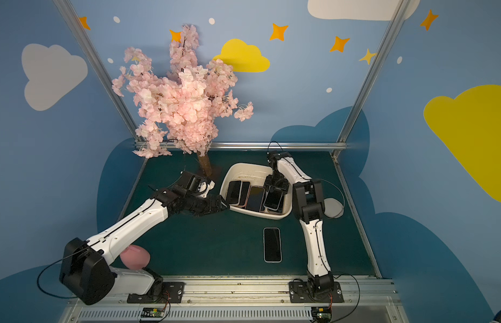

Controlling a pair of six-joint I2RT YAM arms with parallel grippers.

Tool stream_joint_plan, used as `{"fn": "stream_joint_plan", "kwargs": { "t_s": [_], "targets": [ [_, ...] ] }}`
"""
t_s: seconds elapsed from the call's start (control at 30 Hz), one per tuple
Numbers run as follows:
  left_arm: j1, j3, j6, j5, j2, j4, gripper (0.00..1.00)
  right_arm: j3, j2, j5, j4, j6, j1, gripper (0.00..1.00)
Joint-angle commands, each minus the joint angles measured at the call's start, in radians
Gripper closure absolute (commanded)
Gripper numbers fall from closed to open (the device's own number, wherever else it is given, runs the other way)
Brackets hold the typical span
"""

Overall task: Take the phone out of the storage box
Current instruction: Pick up the phone from the storage box.

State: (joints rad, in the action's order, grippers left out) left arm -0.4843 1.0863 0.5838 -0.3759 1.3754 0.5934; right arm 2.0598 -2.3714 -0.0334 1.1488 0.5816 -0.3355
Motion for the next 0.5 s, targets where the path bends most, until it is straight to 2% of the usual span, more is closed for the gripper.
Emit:
{"fn": "stream_joint_plan", "kwargs": {
  "t_s": [0.0, 0.17, 0.47],
  "targets": [
    [0.004, 0.000, -0.005, -0.022, -0.005, -0.006, 0.00, 0.003, 0.004, 0.010, -0.073, -0.062, 0.010, 0.31],
    [0.004, -0.030, 0.014, -0.019, -0.024, -0.031, 0.00, 0.056, 0.023, -0.030, -0.058, -0.108, 0.009, 0.35],
    [0.004, -0.054, 0.037, -0.041, -0.012, -0.093, 0.00, 0.035, 0.158, -0.091, -0.056, -0.182, 0.000, 0.41]
  ]
}}
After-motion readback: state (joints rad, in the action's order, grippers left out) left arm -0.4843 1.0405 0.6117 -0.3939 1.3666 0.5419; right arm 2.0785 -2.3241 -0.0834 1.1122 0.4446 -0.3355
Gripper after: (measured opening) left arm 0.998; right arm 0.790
